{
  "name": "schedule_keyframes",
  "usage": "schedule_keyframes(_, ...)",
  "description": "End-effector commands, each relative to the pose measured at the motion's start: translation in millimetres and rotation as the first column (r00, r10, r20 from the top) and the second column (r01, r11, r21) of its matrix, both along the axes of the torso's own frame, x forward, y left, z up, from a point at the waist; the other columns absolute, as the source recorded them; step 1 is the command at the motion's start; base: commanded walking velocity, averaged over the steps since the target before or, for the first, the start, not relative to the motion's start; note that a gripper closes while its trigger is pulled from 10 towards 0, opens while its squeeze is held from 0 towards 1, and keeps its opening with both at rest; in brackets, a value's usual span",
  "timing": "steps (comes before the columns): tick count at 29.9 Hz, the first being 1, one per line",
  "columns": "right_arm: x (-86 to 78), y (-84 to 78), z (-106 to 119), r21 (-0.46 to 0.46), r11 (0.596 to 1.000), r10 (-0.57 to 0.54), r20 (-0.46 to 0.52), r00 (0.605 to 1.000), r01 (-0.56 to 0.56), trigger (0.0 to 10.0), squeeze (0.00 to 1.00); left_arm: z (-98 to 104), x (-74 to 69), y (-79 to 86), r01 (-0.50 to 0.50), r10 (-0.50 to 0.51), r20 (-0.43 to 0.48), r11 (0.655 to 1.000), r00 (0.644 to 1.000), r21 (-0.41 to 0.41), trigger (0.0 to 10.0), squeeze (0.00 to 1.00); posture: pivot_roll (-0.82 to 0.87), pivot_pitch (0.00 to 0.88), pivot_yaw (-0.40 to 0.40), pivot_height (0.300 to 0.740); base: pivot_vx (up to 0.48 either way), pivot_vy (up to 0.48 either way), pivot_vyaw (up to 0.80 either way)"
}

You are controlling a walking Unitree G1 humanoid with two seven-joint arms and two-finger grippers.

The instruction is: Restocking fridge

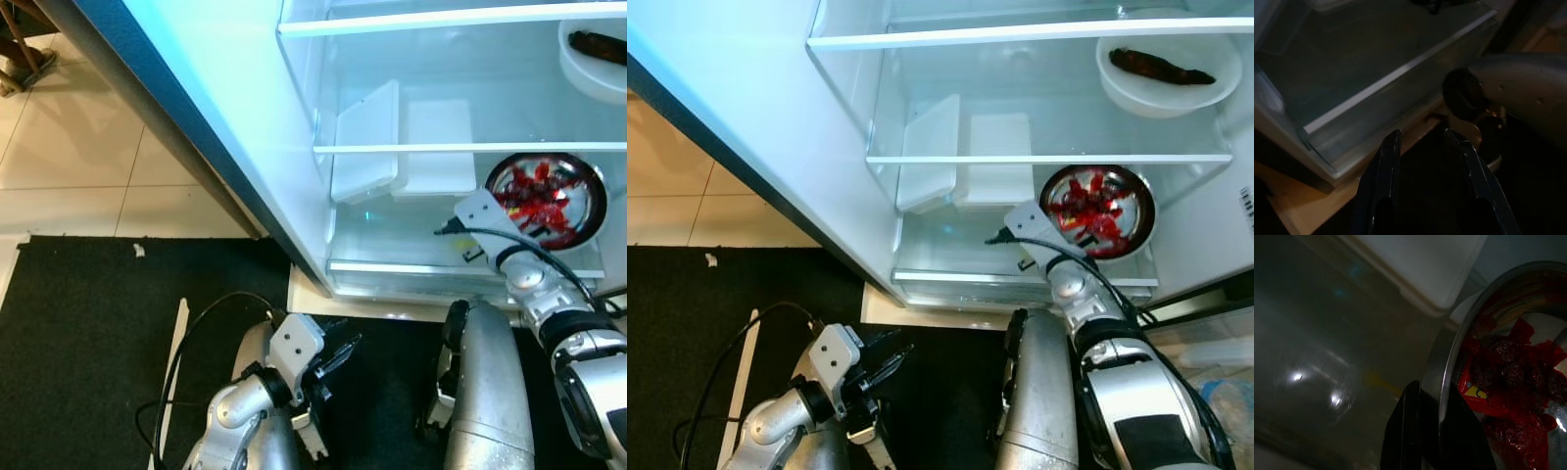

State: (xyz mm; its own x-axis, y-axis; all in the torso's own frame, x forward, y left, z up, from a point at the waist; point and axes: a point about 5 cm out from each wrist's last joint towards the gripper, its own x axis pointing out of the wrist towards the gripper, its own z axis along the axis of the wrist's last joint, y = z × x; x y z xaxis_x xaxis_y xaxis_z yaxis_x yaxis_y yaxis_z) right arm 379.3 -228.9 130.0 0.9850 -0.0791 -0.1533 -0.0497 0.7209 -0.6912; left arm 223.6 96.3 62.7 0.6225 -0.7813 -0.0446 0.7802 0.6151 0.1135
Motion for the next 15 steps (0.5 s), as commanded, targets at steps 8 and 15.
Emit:
schedule_keyframes(8, 0.5, -5.6, 2, -0.103, 0.995, -0.006, -0.011, 1.000, 0.005, 10.0, 0.00, 2, -14.8, 7.0, 0.014, -0.012, -0.057, 0.999, 0.998, 0.041, 10.0, 0.00, 0.24, 0.529, 0.179, 0.330, 0.000, 0.000, 0.00)
schedule_keyframes(15, 3.3, -8.7, 11, -0.135, 0.991, -0.012, 0.015, 1.000, 0.014, 10.0, 0.00, 7, -18.6, 3.8, 0.038, -0.036, -0.044, 0.998, 0.998, 0.044, 10.0, 0.00, 0.24, 0.536, 0.185, 0.330, 0.000, 0.000, 0.00)
